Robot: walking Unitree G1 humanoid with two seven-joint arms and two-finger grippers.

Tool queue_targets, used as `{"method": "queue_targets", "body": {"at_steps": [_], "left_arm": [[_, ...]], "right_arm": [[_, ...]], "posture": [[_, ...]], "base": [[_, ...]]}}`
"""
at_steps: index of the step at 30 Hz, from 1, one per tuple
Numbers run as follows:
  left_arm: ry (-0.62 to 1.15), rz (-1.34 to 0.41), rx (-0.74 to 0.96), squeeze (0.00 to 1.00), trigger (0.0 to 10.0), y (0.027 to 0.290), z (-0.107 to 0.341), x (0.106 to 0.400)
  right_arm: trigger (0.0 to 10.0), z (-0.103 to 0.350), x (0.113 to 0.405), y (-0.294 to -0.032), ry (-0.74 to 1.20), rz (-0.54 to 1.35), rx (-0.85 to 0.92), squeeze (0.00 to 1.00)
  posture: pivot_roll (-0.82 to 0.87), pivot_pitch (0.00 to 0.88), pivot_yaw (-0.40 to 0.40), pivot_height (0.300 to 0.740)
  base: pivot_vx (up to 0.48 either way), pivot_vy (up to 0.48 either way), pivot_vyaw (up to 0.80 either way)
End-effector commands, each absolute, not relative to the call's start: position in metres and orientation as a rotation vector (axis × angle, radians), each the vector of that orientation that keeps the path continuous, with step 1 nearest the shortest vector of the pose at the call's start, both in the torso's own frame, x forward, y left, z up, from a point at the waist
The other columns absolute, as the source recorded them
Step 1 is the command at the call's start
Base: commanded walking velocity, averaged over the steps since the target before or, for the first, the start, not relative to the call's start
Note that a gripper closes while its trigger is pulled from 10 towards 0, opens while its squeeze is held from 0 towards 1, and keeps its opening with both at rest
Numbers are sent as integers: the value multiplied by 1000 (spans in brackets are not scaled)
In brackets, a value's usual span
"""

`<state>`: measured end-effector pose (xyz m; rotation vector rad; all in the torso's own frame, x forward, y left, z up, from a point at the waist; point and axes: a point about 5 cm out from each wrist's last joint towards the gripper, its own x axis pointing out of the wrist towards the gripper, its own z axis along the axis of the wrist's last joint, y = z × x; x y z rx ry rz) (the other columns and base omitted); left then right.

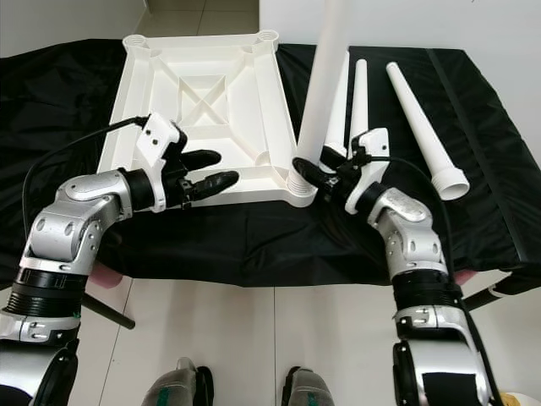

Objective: Building children table

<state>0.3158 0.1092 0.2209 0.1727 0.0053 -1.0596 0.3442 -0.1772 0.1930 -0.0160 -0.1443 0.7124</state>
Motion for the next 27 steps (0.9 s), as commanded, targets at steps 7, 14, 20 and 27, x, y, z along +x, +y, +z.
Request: {"method": "queue_targets", "body": {"at_steps": [7,14,20,27], "left_arm": [[14,-960,165,0,10000,112,219,317],[18,-959,162,0,10000,114,220,317],[22,-958,159,0,10000,114,219,317],[25,-958,157,0,10000,114,220,317]], "right_arm": [[10000,205,339,-165,-222,562,82,0],[10000,209,335,-164,-266,389,98,0],[10000,213,330,-164,-289,270,105,0],[10000,211,323,-159,-274,96,86,0]], "posture": [[-4,101,48,740],[-1,124,52,740],[-6,135,55,740],[-6,138,57,740]], "base": [[0,0,0],[0,0,0],[0,0,0],[0,0,0]]}}
